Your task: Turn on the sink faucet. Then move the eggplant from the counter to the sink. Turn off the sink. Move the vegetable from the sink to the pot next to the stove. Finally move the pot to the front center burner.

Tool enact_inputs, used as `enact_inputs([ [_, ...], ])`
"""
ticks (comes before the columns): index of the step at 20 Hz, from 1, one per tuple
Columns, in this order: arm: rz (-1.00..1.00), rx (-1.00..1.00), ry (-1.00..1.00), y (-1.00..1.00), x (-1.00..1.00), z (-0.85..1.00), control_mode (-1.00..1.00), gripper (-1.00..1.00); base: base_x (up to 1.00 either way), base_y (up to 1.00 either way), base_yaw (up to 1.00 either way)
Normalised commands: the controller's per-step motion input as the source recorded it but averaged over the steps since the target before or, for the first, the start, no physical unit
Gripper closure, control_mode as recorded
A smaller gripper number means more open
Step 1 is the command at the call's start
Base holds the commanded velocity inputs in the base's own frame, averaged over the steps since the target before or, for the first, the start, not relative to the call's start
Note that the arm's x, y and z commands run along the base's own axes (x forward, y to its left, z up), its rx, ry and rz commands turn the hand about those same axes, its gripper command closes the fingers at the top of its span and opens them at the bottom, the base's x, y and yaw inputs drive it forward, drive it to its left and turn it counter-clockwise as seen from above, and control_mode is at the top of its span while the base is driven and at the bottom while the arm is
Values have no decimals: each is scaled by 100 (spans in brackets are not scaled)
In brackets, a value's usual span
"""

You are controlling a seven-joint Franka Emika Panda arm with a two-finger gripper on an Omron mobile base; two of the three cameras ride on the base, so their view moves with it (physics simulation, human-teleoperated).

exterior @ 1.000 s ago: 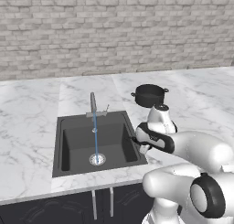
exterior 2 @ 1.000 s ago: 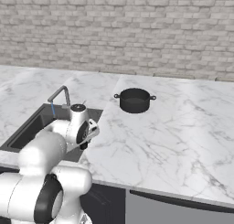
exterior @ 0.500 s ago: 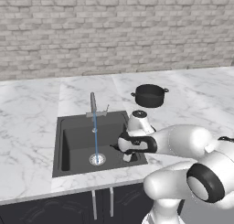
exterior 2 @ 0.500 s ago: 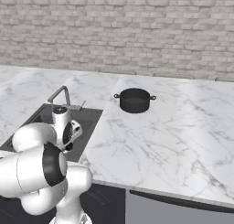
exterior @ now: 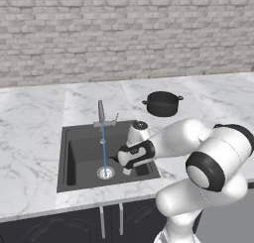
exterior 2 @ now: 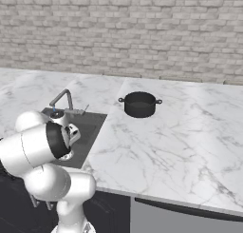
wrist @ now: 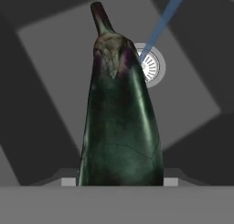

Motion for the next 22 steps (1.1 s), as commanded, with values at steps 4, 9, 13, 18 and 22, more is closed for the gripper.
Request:
enact_inputs([
  [4,0,0,2,1,13,-5,-100,100,0,0,0],
  [9,0,0,0,7,26,-18,-100,100,0,0,0],
  [13,0,0,1,0,1,-16,-100,100,0,0,0],
  [18,-3,1,0,6,12,-18,-100,100,0,0,0],
  [22,-8,1,0,20,21,-14,-100,100,0,0,0],
])
